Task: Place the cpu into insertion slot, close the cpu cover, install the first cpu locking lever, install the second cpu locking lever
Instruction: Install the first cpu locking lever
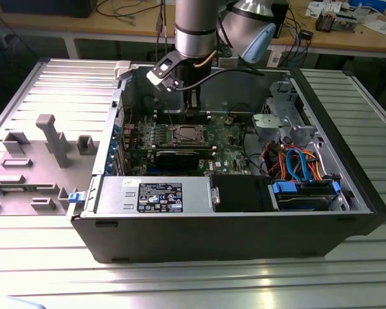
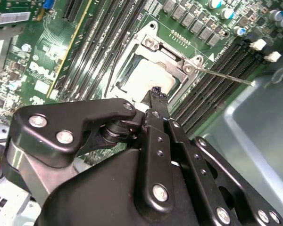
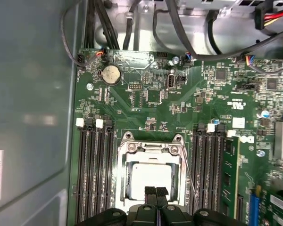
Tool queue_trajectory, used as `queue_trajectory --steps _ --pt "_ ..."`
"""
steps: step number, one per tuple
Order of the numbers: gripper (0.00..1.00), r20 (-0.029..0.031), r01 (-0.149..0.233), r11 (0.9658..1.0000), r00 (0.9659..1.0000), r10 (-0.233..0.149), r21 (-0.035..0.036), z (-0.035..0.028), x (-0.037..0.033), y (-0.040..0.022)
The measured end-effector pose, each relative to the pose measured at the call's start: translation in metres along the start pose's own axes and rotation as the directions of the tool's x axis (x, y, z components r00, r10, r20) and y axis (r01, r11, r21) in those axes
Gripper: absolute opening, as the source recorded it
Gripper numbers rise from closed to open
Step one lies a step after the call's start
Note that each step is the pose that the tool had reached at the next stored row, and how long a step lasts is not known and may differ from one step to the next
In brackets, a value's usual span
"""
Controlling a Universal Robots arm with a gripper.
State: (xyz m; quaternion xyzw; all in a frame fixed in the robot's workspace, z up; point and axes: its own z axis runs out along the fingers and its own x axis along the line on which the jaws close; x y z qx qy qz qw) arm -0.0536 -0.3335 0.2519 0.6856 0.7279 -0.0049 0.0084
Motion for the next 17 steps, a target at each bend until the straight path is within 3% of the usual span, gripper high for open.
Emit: queue_trajectory --steps 3,7,17 --pt "0.11 -0.0001 0.000 1.0000 1.0000 0.000 -0.0001 -0.0096 -0.0002 0.0000" --pt "0.11 0.0000 0.000 1.0000 1.0000 0.000 0.0000 -0.0173 -0.0003 0.0001" --pt "0.11 0.0000 0.000 1.0000 1.0000 0.000 -0.0001 -0.0200 -0.0004 0.0001"
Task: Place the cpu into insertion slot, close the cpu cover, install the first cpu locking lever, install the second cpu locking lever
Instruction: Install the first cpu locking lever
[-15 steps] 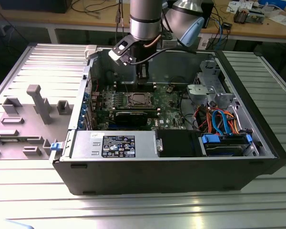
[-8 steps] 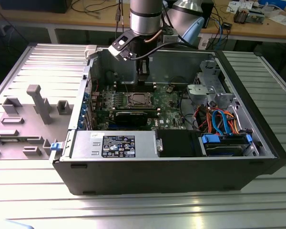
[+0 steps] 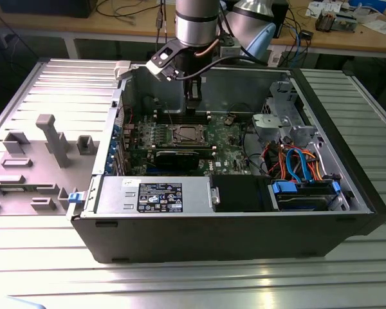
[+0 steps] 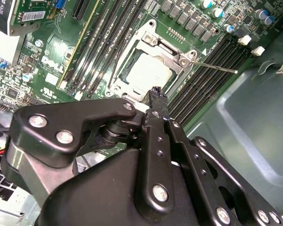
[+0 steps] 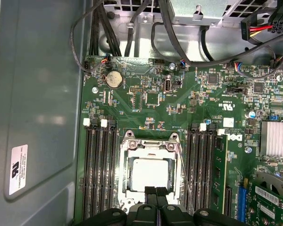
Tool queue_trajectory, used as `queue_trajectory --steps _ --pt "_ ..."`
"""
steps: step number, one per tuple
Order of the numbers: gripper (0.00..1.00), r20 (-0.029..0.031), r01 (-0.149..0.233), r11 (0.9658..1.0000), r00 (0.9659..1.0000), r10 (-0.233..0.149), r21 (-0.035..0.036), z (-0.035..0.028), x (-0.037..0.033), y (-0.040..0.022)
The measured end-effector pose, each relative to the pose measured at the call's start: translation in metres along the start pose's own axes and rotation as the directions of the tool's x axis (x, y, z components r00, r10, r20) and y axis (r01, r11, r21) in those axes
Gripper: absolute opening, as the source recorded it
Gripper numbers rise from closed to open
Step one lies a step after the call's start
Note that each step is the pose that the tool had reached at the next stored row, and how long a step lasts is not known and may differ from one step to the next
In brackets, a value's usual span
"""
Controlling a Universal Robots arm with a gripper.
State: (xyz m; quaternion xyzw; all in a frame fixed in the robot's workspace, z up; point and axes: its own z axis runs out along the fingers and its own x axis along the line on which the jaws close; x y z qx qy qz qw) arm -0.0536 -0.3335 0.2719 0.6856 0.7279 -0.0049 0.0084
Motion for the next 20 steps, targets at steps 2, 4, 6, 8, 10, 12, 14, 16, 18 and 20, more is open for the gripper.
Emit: queue_trajectory --steps 2,4,6,8,10,12,14,16,18,20 --pt "0.11 0.0000 0.000 1.0000 1.0000 0.000 0.0001 -0.0002 0.0000 0.0000" --pt "0.11 0.0000 0.000 1.0000 1.0000 0.000 0.0000 -0.0004 0.0000 0.0000" --pt "0.11 0.0000 0.000 1.0000 1.0000 0.000 0.0000 -0.0005 0.0000 0.0000" --pt "0.11 0.0000 0.003 1.0000 1.0000 -0.003 0.0000 -0.0005 0.0000 0.0000" --pt "0.11 -0.0001 0.030 0.9996 0.9996 -0.030 -0.0004 -0.0005 0.0000 -0.0001" --pt "0.11 -0.0002 0.060 0.9982 0.9982 -0.060 -0.0011 -0.0005 0.0000 -0.0001" --pt "0.11 -0.0003 0.095 0.9954 0.9954 -0.095 -0.0018 -0.0005 0.0000 -0.0001" --pt "0.11 -0.0004 0.142 0.9899 0.9899 -0.142 -0.0027 -0.0005 0.0000 -0.0001" --pt "0.11 -0.0005 0.195 0.9808 0.9808 -0.195 -0.0037 -0.0005 0.0000 -0.0002" --pt "0.11 -0.0005 0.220 0.9755 0.9755 -0.220 -0.0043 -0.0005 0.0000 -0.0001"
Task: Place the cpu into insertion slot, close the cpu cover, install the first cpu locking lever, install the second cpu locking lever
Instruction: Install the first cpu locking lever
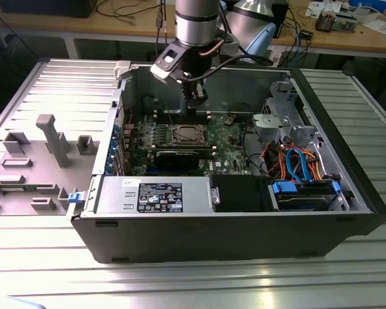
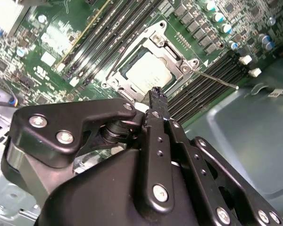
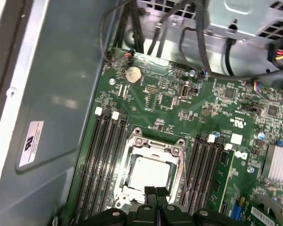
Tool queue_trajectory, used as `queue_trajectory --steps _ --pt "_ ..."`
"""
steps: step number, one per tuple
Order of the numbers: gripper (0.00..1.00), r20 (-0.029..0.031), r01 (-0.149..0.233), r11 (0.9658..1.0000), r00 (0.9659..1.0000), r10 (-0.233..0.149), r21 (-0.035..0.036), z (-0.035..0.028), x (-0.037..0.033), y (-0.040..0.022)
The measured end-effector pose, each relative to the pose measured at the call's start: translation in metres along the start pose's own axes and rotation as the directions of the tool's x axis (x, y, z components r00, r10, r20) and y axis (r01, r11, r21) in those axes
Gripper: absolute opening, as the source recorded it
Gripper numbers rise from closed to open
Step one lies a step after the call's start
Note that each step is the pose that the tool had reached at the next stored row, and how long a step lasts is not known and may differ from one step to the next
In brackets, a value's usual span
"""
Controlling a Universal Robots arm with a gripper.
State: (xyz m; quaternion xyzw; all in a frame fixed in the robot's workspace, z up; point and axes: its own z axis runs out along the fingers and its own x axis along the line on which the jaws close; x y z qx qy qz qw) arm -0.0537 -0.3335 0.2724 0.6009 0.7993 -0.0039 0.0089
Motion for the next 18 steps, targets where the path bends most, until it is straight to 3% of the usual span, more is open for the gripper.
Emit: queue_trajectory --steps 2,6,13,18 --pt "0.11 -0.0001 0.030 0.9996 0.9996 -0.030 -0.0005 0.0000 0.0000 0.0000" --pt "0.11 -0.0003 0.115 0.9934 0.9934 -0.115 -0.0023 0.0000 0.0000 0.0000" --pt "0.11 -0.0004 0.209 0.9779 0.9779 -0.209 -0.0041 0.0000 0.0000 0.0000" --pt "0.11 -0.0005 0.210 0.9776 0.9776 -0.210 -0.0042 0.0000 0.0000 0.0000"
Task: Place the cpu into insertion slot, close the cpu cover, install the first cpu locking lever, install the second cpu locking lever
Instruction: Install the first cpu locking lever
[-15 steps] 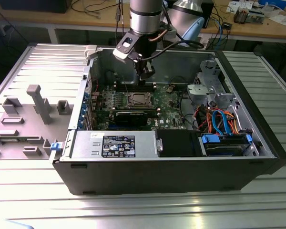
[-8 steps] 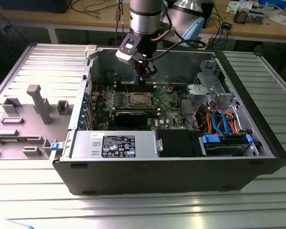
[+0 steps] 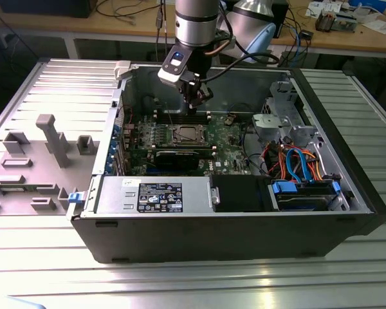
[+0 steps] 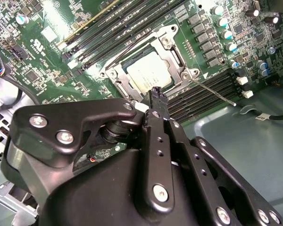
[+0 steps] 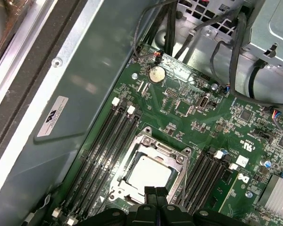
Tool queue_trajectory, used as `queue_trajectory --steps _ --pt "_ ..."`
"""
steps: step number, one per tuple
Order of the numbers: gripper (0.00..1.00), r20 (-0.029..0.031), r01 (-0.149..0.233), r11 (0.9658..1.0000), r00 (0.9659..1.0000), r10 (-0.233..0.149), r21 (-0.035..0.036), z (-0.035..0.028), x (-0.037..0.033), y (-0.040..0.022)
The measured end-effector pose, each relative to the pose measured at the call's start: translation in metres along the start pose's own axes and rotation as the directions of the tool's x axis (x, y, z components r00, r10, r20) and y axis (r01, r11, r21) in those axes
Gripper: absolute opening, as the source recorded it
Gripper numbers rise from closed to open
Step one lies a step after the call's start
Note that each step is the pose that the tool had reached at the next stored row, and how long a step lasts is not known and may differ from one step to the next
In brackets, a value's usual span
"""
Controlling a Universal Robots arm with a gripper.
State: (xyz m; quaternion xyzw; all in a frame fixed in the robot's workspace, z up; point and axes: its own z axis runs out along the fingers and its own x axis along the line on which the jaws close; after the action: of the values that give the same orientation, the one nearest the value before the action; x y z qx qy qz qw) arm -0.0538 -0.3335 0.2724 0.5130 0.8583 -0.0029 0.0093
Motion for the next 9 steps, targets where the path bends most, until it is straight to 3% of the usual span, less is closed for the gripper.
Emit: queue_trajectory --steps 9 --pt "0.11 -0.0003 0.002 1.0000 1.0000 -0.002 -0.0003 0.0000 0.0000 -0.0001"
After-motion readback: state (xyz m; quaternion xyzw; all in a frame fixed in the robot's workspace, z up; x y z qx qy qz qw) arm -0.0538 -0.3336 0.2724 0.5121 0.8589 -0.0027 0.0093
